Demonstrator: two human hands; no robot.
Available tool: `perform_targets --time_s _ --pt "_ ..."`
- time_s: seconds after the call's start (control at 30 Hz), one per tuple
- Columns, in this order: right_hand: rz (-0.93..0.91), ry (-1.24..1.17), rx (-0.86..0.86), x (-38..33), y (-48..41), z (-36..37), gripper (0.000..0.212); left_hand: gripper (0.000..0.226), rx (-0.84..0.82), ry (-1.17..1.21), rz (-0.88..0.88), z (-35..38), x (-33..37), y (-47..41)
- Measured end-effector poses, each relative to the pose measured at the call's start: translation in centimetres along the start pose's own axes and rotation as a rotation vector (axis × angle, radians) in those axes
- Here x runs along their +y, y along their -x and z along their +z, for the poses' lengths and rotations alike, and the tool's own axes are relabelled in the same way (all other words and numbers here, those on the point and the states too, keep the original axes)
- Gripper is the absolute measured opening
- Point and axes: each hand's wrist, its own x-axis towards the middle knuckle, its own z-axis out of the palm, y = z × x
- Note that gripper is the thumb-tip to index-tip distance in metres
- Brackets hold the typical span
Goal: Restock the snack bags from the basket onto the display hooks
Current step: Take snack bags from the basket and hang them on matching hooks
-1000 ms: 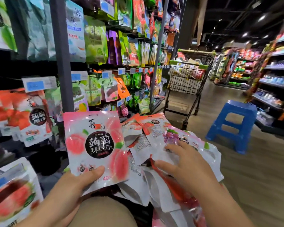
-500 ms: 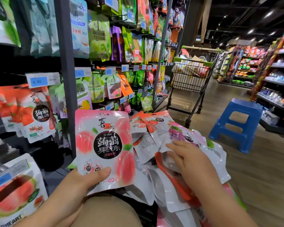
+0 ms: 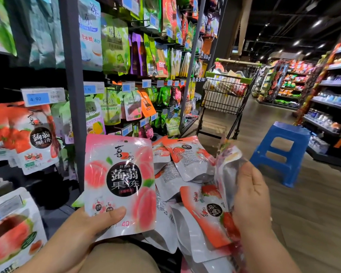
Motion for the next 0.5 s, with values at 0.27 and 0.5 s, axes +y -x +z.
perform_targets --time_s 0.27,0.5 --pt "-0.234 0.672 -0.658 1.9 0.2 -0.5 0.027 0.038 -0.009 -0.038 -0.032 0.5 0.1 0.2" --pt "-0.061 0.674 -0.601 0.4 -0.4 1.0 0.043 0.090 -0.024 -0.137 -0.027 0.1 0.3 0.0"
